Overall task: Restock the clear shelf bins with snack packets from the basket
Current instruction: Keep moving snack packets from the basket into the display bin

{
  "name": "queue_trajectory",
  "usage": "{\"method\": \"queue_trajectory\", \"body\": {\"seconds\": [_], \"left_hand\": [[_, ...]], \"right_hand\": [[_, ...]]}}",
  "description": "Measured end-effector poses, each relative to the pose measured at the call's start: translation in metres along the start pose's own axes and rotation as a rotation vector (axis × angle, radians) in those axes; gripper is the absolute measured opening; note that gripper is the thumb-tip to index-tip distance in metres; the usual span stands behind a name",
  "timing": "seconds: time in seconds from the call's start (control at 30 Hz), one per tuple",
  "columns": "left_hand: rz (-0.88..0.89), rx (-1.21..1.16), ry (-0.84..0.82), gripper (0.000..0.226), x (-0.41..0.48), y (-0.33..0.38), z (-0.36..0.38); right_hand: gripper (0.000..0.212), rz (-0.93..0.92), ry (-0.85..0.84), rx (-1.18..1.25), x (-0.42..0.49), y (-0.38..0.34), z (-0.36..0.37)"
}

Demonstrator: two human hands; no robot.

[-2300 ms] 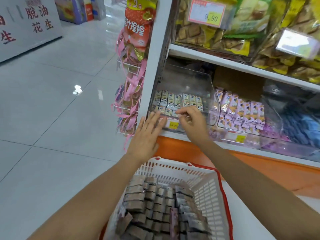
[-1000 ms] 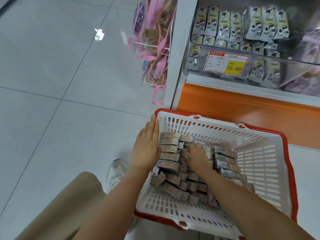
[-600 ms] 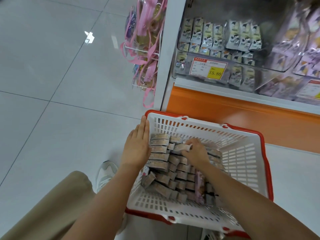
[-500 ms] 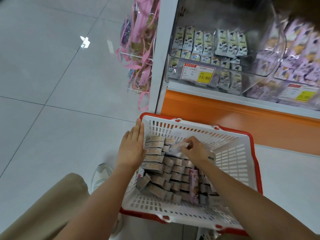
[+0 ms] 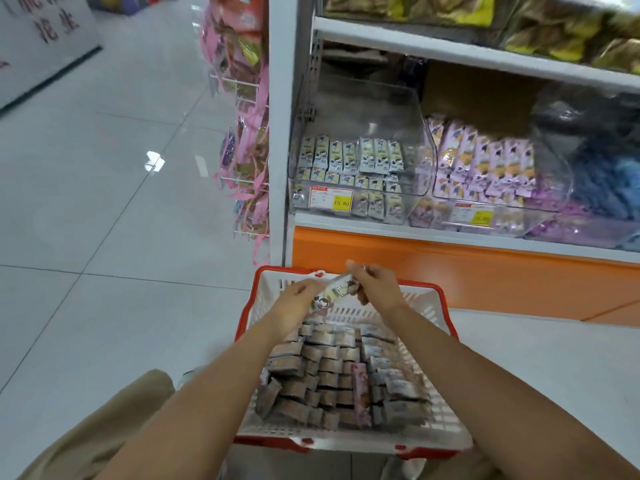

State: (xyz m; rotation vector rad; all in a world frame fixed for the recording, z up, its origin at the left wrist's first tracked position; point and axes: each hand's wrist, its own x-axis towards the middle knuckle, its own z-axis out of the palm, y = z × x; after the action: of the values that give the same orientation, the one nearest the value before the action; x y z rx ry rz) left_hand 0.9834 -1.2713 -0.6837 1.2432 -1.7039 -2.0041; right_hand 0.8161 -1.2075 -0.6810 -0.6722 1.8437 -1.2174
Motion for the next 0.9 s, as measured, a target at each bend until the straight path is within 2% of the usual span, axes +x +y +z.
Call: {"method": "queue_trajectory", "body": {"seconds": [0.07,0.17,0.2,0.27,0.4,0.63,0.7,0.77,0.83,0.9], "left_hand": [[0.003,-0.082,-0.034,0.026,-0.007,0.011,0.005],[0.021,-0.095,0.034,0.02,-0.013,0.025,0.006],[0.026,-0.103,0.044,0.019,-0.014,0.029,0.006],[0.032,-0.116,0.057,0.026,-0.014,0.034,0.006],[0.069,-0.175,0.106,0.02,-0.014,0.051,0.012],[0.257,-0.058,0.08,0.017,-0.006,0.09,0.01],[0.389,0.094,0.162,0.016,0.003,0.103,0.006],[0.555,0.4,0.334,0.019,0.012,0.114,-0.002],[0.713,0.736,0.499,0.033,0.02,0.122,-0.012],[0.738,0.986,0.51,0.049,0.03,0.123,-0.023]], "right_hand": [[0.039,-0.047,0.016,0.045,-0.008,-0.011,-0.004],[0.022,-0.158,-0.02,0.113,-0.021,-0.025,-0.008],[0.023,-0.173,-0.033,0.127,-0.025,-0.027,-0.009],[0.034,-0.216,-0.078,0.086,-0.033,-0.029,-0.011],[0.03,-0.384,-0.194,-0.083,-0.045,-0.033,-0.01],[0.027,-0.513,-0.076,-0.121,-0.042,-0.067,-0.016],[0.028,-0.537,-0.018,-0.128,-0.035,-0.084,-0.018],[0.028,-0.579,0.028,-0.15,-0.025,-0.102,-0.02],[0.029,-0.596,0.069,-0.192,-0.011,-0.121,-0.024],[0.03,-0.576,0.108,-0.267,0.009,-0.136,-0.028]]}}
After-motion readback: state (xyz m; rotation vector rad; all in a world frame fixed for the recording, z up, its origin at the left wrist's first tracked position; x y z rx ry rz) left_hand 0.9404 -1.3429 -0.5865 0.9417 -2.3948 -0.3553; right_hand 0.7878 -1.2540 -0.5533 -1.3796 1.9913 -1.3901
